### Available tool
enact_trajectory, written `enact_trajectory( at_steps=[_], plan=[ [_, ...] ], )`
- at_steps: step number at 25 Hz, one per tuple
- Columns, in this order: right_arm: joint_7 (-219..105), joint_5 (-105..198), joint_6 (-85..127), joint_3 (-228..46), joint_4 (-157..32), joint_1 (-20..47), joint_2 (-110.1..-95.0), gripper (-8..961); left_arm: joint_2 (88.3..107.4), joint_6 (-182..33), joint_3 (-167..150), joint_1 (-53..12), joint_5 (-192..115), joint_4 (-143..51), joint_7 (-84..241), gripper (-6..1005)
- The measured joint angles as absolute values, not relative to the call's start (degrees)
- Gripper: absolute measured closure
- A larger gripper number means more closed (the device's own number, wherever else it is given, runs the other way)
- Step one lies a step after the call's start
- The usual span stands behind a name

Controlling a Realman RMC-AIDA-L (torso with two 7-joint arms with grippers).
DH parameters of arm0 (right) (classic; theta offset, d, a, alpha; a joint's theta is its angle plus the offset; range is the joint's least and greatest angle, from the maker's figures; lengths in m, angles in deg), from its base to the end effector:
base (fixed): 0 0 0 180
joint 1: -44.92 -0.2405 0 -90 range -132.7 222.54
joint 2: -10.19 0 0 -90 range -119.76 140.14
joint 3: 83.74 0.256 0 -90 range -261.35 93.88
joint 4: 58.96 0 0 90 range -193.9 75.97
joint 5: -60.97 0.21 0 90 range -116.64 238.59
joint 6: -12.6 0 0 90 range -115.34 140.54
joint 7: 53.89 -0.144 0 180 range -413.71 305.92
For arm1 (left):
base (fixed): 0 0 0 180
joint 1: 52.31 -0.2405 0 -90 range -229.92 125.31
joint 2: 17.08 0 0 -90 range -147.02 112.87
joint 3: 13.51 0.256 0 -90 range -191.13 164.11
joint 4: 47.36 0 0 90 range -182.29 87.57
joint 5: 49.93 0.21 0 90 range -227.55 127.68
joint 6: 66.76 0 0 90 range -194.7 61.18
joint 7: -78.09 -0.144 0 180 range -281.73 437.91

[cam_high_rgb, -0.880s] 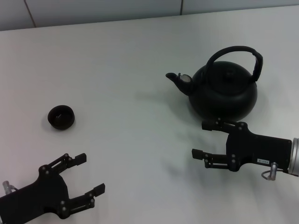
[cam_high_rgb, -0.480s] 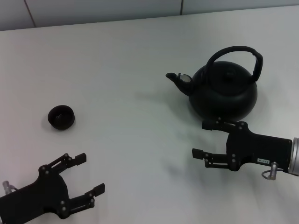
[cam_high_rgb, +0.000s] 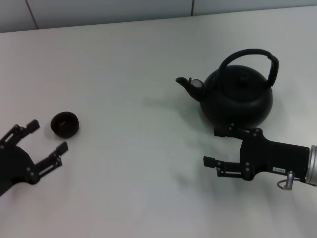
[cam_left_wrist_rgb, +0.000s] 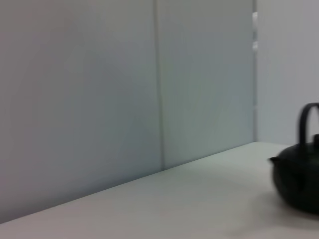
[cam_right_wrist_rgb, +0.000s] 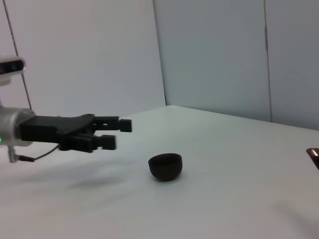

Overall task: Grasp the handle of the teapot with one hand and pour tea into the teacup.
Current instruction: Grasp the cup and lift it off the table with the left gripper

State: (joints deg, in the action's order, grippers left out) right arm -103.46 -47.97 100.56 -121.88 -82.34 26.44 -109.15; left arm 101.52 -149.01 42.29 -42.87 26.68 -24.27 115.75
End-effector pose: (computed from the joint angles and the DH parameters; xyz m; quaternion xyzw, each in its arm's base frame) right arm 0.3244 0.2490 -0.0349 -0.9284 0.1711 0.2636 0.1982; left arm -0.3419 0.2369 -0.0183 -0.8770 -0.1547 -0.2907 0.3500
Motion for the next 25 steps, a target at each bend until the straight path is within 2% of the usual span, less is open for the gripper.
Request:
enact_trajectory(
  at_steps=[9, 25],
  plan=[
    [-103.5, -47.9, 101.0, -121.9, -82.3, 26.4, -109.17, 123, 101.55, -140.5, 40.5, -36.5, 26.7, -29.4, 111.8, 140],
    [-103.5, -47.8, 101.0, -121.9, -82.4, 26.4, -109.25, 123, 101.58, -133.5, 42.6, -33.2, 27.2, -30.2, 112.8, 144]
  ],
)
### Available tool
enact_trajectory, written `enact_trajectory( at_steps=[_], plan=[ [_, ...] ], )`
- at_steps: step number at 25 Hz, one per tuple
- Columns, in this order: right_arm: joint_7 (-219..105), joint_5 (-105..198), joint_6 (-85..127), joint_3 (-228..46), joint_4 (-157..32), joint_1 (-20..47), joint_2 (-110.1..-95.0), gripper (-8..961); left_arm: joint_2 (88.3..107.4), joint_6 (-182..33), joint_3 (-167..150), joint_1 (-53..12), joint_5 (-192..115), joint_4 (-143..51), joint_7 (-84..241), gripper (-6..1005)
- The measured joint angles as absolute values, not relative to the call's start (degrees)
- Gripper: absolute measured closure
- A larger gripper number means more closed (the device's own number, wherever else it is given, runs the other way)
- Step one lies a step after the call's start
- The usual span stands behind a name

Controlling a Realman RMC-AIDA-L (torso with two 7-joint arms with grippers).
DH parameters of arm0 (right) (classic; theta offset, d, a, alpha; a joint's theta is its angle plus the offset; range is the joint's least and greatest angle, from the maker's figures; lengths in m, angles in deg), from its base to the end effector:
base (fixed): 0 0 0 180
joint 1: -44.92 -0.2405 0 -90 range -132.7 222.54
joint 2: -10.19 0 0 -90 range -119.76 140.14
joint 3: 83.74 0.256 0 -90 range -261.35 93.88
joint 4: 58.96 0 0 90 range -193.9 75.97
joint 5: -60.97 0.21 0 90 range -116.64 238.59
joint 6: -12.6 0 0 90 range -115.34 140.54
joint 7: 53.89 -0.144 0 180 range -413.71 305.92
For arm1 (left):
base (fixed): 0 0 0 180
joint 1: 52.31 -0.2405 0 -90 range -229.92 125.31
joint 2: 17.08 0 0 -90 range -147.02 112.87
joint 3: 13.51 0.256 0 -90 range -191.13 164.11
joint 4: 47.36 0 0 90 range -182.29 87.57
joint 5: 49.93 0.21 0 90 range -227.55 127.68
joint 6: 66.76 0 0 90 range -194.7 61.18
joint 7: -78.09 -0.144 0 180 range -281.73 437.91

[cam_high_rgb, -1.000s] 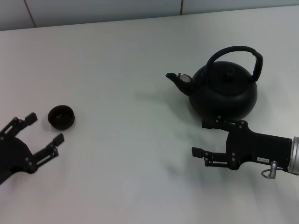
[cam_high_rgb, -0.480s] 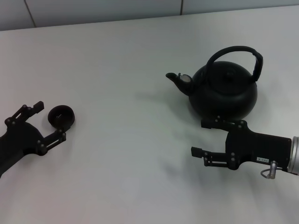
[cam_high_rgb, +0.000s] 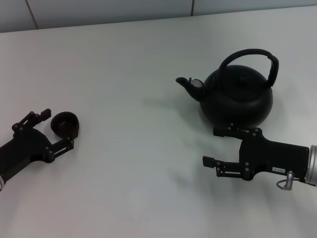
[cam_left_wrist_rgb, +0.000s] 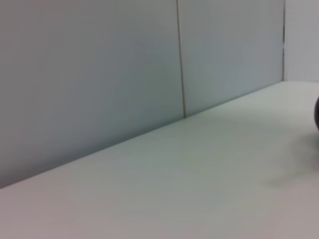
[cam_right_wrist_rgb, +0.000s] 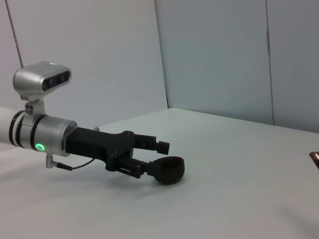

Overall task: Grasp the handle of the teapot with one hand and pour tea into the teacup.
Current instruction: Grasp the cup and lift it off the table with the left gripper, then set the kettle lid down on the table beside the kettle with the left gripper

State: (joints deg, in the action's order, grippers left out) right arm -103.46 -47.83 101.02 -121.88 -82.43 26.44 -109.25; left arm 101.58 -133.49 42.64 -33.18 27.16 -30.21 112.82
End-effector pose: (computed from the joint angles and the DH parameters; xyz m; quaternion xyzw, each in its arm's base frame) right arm 0.3229 0.2487 -0.0349 -0.9279 0.1695 0.2677 0.1967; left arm -0.3423 0.2887 -0.0421 -0.8941 -0.1628 -0.2028 0.3647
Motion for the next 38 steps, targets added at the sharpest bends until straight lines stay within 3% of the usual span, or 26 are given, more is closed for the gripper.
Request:
enact_trajectory(
  at_steps=[19, 22, 24, 38],
  plan=[
    [-103.5, -48.2, 101.0, -121.9, -82.4, 26.3, -109.26, 122, 101.43, -130.5, 45.6, -31.7, 27.2, -29.9, 115.8, 149],
    [-103.5, -48.2, 101.0, -121.9, -82.4, 26.3, -109.25, 123, 101.50, -131.2, 46.4, -31.1, 27.2, -29.8, 116.2, 245],
    [-103.5, -48.2, 101.0, -121.9, -82.4, 26.3, -109.25, 123, 101.69, -132.4, 48.3, -29.7, 27.0, -29.9, 116.6, 309],
    [-103.5, -48.2, 101.1, -121.9, -81.9, 24.6, -109.33, 122, 102.09, -130.5, 53.1, -18.4, 26.7, -38.0, 114.6, 309]
  ],
)
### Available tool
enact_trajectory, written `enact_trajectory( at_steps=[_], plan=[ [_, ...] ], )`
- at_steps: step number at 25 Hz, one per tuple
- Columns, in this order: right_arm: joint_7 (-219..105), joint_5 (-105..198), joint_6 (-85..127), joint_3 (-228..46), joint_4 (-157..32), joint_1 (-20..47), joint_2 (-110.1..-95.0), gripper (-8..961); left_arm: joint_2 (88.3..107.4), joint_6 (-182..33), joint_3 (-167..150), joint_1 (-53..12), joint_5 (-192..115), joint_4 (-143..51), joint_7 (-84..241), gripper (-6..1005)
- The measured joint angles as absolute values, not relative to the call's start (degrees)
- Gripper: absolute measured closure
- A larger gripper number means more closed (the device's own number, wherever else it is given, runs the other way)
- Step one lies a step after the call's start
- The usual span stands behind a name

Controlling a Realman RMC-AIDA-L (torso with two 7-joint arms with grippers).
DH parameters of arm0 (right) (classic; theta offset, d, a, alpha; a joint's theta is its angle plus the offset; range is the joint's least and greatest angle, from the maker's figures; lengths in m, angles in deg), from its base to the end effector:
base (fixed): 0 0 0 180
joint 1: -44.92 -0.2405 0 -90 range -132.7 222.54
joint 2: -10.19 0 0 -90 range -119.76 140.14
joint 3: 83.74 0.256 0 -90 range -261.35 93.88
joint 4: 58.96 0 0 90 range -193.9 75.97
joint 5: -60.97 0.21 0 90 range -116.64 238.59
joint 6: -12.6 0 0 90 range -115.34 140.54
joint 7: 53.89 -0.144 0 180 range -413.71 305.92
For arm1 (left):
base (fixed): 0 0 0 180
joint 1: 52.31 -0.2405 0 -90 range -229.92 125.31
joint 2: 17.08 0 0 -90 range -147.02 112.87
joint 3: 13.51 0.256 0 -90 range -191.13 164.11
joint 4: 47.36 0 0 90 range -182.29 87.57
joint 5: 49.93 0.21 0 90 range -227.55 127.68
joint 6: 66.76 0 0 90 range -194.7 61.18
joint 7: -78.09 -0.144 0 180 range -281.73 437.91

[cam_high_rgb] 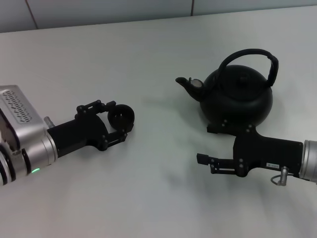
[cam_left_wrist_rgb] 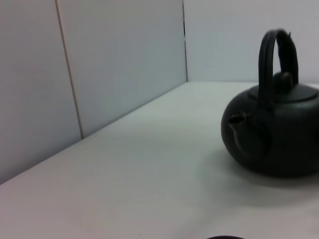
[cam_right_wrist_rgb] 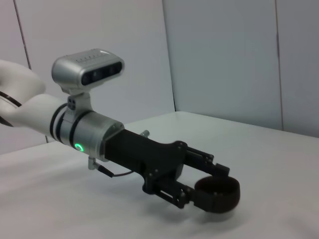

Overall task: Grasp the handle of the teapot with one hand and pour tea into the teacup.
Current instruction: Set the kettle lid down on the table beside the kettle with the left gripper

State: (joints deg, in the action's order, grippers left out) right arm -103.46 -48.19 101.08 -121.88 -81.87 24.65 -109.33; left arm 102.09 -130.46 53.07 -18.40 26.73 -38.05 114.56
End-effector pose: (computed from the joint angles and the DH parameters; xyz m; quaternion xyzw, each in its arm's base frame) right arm 0.3148 0.2564 -0.0376 -0.9306 0.1586 0.2717 0.1873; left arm -0.2775 0.3282 -0.0887 -0.9438 -0.0958 -0.1955 0.2485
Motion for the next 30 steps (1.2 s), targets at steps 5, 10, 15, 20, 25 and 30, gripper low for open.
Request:
enact_trajectory(
  at_steps=[5, 10, 15, 20, 25, 30],
  plan=[
    [-103.5, -48.2, 101.2, -121.9, -81.7, 23.8, -109.42, 122, 102.10, -128.7, 53.5, -18.3, 26.8, -38.3, 114.4, 306],
    [-103.5, -48.2, 101.2, -121.9, -81.6, 23.2, -109.43, 123, 102.10, -128.2, 53.5, -18.8, 26.6, -38.8, 114.3, 304],
    [-103.5, -48.2, 101.1, -121.9, -81.6, 22.9, -109.43, 123, 102.10, -129.4, 53.4, -19.3, 26.6, -38.8, 114.4, 301],
    [-103.5, -48.2, 100.9, -121.9, -81.6, 22.8, -109.38, 122, 102.11, -131.1, 53.0, -19.8, 26.6, -38.5, 114.8, 299],
    [-103.5, -48.2, 100.6, -121.9, -81.6, 22.8, -109.35, 122, 102.10, -132.6, 52.8, -20.0, 26.5, -37.9, 114.9, 201],
    [-103.5, -47.9, 101.1, -121.9, -81.6, 23.3, -109.35, 122, 101.98, -134.6, 53.0, -21.1, 26.4, -37.3, 114.9, 201]
  ],
)
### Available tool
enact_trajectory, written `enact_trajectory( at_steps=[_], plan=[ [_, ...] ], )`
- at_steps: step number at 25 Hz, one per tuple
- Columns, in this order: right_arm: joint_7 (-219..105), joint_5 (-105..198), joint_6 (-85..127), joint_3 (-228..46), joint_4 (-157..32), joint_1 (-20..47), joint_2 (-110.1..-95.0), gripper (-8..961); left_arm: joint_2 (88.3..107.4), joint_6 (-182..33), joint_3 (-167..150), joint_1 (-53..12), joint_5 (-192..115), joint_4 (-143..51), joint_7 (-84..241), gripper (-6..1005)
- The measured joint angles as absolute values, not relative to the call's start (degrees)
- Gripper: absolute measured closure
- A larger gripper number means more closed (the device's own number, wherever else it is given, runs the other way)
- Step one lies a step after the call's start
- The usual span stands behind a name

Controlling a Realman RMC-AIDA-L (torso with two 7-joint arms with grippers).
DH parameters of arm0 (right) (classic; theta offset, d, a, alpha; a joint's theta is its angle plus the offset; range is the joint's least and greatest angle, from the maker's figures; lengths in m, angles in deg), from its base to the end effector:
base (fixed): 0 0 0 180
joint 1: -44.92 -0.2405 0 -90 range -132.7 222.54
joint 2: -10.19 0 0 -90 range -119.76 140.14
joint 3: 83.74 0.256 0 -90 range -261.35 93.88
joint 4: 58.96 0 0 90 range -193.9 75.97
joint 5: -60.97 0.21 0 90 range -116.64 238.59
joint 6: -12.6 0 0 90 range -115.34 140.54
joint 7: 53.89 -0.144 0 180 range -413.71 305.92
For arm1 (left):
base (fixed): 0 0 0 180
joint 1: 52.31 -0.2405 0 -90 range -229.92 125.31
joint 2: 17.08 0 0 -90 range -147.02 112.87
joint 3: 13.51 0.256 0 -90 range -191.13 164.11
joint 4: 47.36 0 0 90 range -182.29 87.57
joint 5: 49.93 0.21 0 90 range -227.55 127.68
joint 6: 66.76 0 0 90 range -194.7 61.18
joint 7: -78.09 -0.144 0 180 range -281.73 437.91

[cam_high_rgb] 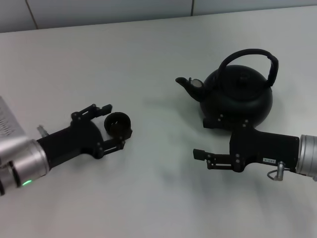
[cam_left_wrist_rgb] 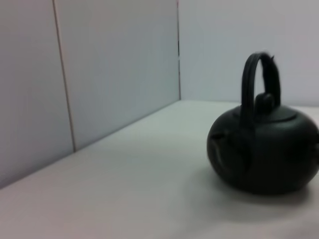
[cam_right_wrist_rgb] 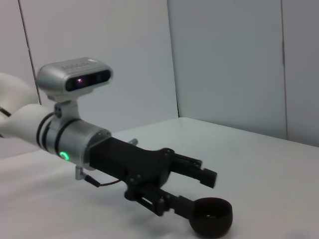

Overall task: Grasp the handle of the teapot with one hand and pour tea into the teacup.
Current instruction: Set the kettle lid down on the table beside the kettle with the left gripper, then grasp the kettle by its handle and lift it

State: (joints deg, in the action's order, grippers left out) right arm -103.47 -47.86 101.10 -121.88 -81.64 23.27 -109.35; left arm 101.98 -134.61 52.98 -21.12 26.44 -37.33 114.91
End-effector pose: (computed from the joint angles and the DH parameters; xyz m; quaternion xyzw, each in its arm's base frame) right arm 0.3081 0.2639 -0.0379 -0.9311 0.1491 0.2768 0.1849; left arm -0.2820 0.3137 -0.0847 -0.9390 -0.1048 -0.2220 0.2407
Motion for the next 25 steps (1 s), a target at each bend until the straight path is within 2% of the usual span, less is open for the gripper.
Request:
enact_trajectory(
  at_steps=[2, 4, 5, 6, 12, 14, 17, 25],
  plan=[
    [-103.2, -47.8, 102.4, -121.6, -81.5, 23.9, -109.34, 122, 101.67, -138.1, 52.8, -24.3, 26.4, -34.9, 115.3, 201],
    [-101.8, -47.1, 104.7, -120.8, -81.3, 24.8, -109.27, 122, 101.67, -138.1, 52.8, -24.3, 26.4, -34.9, 115.3, 201],
    [-101.8, -47.1, 104.7, -120.8, -81.3, 24.8, -109.27, 123, 101.59, -139.5, 53.0, -30.2, 26.4, -28.6, 117.5, 201],
    [-99.6, -45.5, 107.7, -120.0, -81.2, 26.3, -109.22, 123, 101.59, -139.5, 53.2, -32.5, 26.4, -26.4, 118.2, 201],
    [-94.5, -37.2, 112.4, -117.9, -80.7, 31.8, -109.06, 123, 101.52, -139.4, 53.3, -36.6, 26.6, -23.1, 119.3, 201],
    [-88.4, -31.9, 112.8, -114.0, -77.3, 34.4, -109.04, 123, 101.49, -139.2, 53.2, -36.8, 26.7, -23.2, 119.3, 201],
    [-86.7, -30.0, 112.0, -110.6, -75.1, 35.0, -108.97, 123, 101.48, -138.7, 53.2, -36.9, 26.8, -23.6, 119.0, 201],
    [-83.6, -29.4, 104.9, -95.8, -68.5, 31.6, -109.07, 122, 101.49, -138.3, 53.3, -36.5, 27.0, -23.5, 119.2, 201]
  ],
)
